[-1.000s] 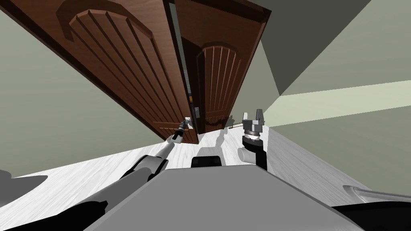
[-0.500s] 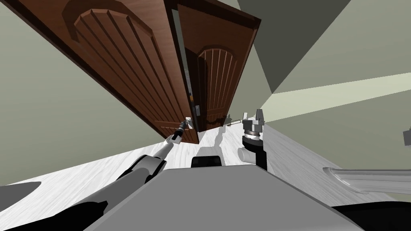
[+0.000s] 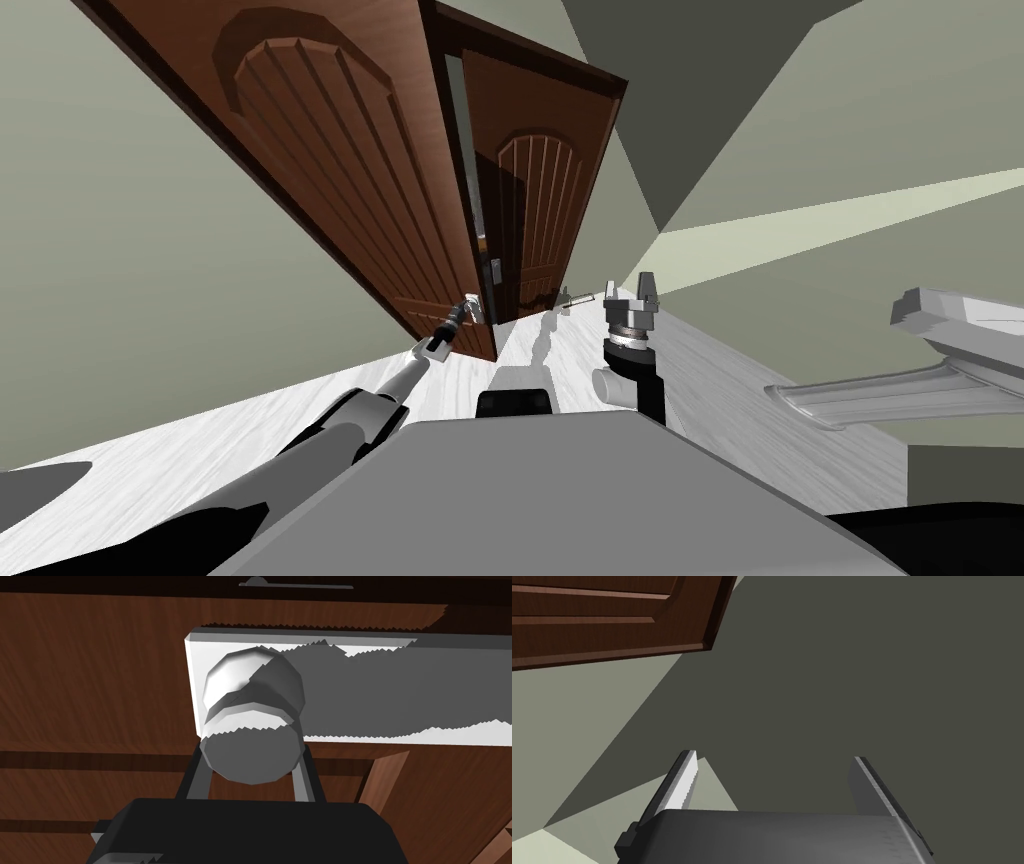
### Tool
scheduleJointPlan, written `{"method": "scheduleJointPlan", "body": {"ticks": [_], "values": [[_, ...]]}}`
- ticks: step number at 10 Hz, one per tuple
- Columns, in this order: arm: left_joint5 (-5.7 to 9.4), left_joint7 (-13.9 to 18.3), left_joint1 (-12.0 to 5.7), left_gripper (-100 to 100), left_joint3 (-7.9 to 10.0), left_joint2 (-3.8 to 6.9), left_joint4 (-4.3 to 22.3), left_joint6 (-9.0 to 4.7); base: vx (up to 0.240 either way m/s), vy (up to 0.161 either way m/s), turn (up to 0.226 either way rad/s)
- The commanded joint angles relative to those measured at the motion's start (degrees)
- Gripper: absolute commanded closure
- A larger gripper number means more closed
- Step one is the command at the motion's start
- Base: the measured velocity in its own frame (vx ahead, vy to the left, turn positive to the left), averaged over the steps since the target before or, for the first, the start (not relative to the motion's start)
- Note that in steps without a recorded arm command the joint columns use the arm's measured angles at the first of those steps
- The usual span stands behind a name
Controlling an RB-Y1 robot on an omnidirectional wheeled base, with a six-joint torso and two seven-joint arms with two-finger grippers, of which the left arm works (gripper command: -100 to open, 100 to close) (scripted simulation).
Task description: Pull the door open
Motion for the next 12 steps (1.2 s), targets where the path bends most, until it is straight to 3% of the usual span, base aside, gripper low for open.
{"method": "scheduleJointPlan", "body": {"ticks": [1, 3, 10, 11, 12], "values": [[0.0, 0.0, 0.0, 100, 0.0, 0.0, 0.0, 0.0, -0.077, 0.053, -0.002], [-0.58, 2.02, 0.66, 100, -2.72, 1.21, -1.36, -1.16, -0.136, 0.136, -0.029], [-1.95, 6.83, 1.77, 100, -9.26, 4.16, -4.99, -4.15, -0.152, 0.143, -0.041], [-2.05, 7.2, 1.86, 100, -9.75, 4.38, -5.26, -4.38, -0.138, 0.118, -0.009], [-1.83, 6.69, 2.07, 100, -8.86, 4.8, -5.8, -3.43, -0.057, 0.058, 0.007]]}}
